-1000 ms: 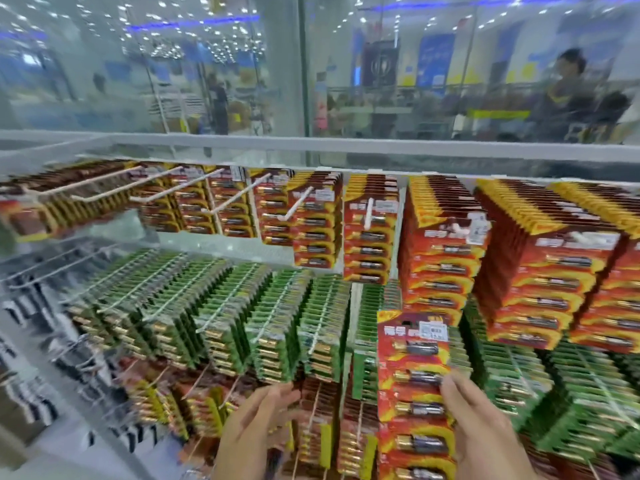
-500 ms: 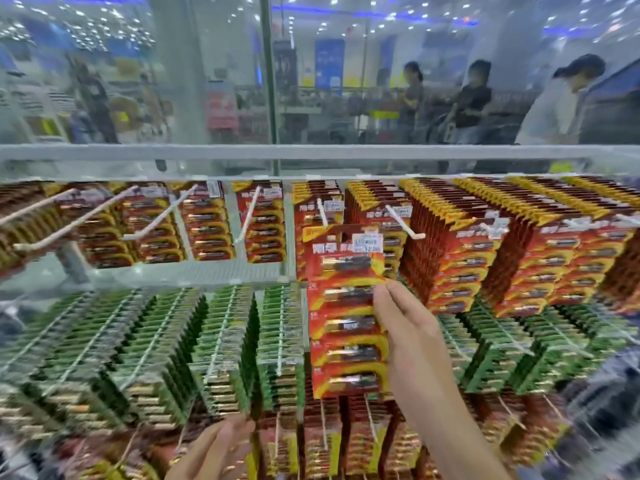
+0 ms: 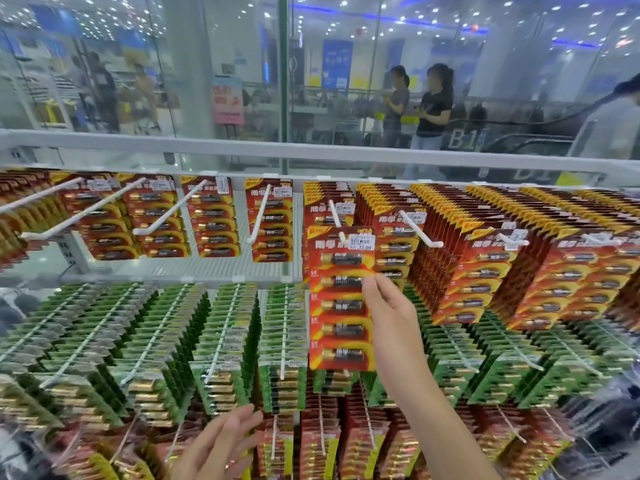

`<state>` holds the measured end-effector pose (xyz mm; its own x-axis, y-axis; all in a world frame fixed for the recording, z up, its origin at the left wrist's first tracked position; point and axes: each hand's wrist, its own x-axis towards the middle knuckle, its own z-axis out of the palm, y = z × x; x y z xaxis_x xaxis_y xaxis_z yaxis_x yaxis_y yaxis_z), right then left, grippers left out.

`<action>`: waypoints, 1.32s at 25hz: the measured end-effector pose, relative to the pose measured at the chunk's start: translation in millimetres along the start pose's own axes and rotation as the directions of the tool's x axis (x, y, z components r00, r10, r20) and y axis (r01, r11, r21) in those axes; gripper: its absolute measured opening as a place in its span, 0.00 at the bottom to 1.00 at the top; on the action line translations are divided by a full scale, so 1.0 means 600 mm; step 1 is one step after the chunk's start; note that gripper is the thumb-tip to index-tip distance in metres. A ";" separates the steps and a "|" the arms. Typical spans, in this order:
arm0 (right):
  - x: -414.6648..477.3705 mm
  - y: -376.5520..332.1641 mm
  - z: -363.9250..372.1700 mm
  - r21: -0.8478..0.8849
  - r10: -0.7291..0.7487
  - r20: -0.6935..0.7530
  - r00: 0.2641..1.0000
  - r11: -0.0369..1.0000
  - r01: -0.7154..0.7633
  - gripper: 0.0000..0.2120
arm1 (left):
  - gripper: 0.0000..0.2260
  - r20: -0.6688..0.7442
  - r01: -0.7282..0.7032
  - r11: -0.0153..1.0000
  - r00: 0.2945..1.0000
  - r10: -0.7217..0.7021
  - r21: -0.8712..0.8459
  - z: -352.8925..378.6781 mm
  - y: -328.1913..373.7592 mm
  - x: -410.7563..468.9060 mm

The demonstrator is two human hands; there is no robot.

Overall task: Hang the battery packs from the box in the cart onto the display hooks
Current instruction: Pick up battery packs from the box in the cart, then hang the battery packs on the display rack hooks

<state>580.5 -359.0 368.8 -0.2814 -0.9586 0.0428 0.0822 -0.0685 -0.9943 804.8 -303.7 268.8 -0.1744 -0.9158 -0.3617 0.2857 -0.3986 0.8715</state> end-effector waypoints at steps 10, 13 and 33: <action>0.163 0.032 0.040 -0.164 -0.063 -0.124 0.990 0.986 0.042 0.27 | 0.30 -0.144 -0.012 0.999 0.990 0.006 -0.040 0.017 0.012 -0.016; 0.175 0.030 0.038 -0.187 -0.073 -0.143 0.987 0.981 0.046 0.15 | 0.20 -0.180 -0.031 0.999 0.983 0.037 0.032 0.014 0.005 -0.018; -0.237 0.217 -0.187 -0.165 0.112 -0.527 0.842 0.959 -0.231 0.09 | 0.12 0.161 0.066 0.947 0.979 -0.122 0.316 0.090 -0.154 0.015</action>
<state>524.1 -200.6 222.5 -0.7319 -0.6694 -0.1273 -0.0140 0.2016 -0.9794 725.7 -272.7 203.1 -0.3570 -0.8407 -0.4072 -0.0386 -0.4223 0.9056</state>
